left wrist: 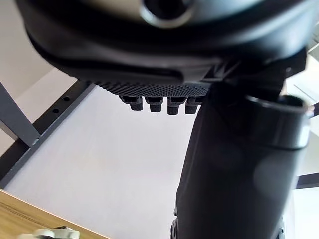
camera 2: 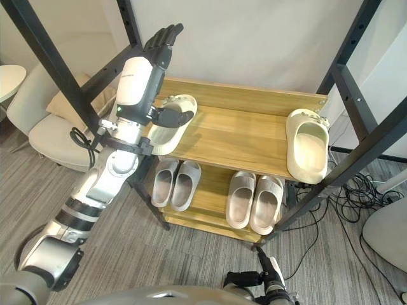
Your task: Organize the slippers on the shoe rack
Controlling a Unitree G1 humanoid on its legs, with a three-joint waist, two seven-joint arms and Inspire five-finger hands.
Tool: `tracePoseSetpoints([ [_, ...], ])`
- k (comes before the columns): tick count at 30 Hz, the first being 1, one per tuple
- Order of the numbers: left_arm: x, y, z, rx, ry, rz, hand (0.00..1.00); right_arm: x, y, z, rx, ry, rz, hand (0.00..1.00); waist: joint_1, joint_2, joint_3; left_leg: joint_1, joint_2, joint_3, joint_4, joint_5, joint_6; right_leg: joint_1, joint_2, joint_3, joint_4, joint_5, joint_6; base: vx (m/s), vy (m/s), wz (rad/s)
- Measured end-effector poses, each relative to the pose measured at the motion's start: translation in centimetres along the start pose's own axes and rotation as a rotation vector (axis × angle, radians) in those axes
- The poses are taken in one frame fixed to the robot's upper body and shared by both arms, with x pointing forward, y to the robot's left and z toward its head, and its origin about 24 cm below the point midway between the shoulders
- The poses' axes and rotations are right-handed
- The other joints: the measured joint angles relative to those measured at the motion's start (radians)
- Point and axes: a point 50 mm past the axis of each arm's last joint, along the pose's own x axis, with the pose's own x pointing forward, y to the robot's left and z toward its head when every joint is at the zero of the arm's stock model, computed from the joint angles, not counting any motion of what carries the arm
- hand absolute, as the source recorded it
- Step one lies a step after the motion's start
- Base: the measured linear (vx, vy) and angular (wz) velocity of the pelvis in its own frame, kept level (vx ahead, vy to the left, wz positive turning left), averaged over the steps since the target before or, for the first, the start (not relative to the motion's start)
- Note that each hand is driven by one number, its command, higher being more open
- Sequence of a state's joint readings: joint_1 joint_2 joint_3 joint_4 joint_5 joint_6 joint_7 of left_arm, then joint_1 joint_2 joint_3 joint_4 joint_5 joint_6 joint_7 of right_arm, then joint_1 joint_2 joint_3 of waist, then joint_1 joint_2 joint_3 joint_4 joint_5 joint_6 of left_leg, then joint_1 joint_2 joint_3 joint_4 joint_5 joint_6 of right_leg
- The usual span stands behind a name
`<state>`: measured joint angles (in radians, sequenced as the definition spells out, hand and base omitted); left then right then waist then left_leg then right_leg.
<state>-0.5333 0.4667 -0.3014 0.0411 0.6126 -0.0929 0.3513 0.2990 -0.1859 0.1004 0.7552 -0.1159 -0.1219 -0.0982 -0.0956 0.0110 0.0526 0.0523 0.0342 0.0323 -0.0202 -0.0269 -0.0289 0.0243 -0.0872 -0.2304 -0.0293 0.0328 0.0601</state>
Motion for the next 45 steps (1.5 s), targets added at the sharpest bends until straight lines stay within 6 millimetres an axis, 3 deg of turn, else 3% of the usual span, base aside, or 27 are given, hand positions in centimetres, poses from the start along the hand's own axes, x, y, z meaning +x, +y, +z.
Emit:
tracePoseSetpoints([
  [4, 0.2, 1.0, -1.4, 0.118, 0.043, 0.019, 1.0, 0.0, 0.1, 0.2, 0.004, -0.007, 0.009, 1.0, -0.008, -0.006, 0.004, 0.0, -0.001, 0.008, 0.0, -0.002, -0.002, -0.005, 0.003, 0.01, 0.001, 0.001, 0.0, 0.01, 0.007, -0.07],
  [23, 1.5, 1.7, -3.1, 0.301, 0.057, -0.024, 1.0, 0.1, 0.3, 1.1, 0.009, -0.047, 0.035, 1.0, -0.022, -0.017, 0.027, -0.009, -0.002, 0.017, 0.001, -0.005, 0.001, -0.025, 0.003, 0.022, 0.008, 0.0, -0.001, 0.0, 0.002, -0.01],
  [24, 1.5, 1.7, -3.2, 0.304, 0.059, -0.033, 0.0, 0.1, 0.4, 1.1, 0.009, -0.047, 0.035, 1.0, -0.023, -0.017, 0.028, -0.01, -0.002, 0.018, 0.001, -0.006, 0.001, -0.027, 0.003, 0.023, 0.008, 0.0, -0.001, 0.0, 0.0, 0.0],
  [31, 0.6, 1.6, -6.0, 0.384, 0.127, -0.134, 0.0, 0.1, 0.3, 1.2, 0.01, -0.053, 0.034, 1.0, -0.028, -0.01, 0.038, -0.012, 0.001, 0.031, 0.002, -0.007, -0.002, -0.03, 0.007, 0.033, 0.001, 0.005, -0.003, 0.01, 0.003, -0.04],
  [45, 0.3, 1.1, -6.3, 0.385, 0.135, -0.167, 0.0, 0.1, 0.1, 1.2, 0.012, -0.059, 0.018, 1.0, -0.028, 0.0, 0.045, -0.026, 0.0, 0.05, 0.009, -0.007, -0.002, -0.037, 0.009, 0.047, -0.028, 0.034, -0.006, 0.0, 0.006, -0.04],
])
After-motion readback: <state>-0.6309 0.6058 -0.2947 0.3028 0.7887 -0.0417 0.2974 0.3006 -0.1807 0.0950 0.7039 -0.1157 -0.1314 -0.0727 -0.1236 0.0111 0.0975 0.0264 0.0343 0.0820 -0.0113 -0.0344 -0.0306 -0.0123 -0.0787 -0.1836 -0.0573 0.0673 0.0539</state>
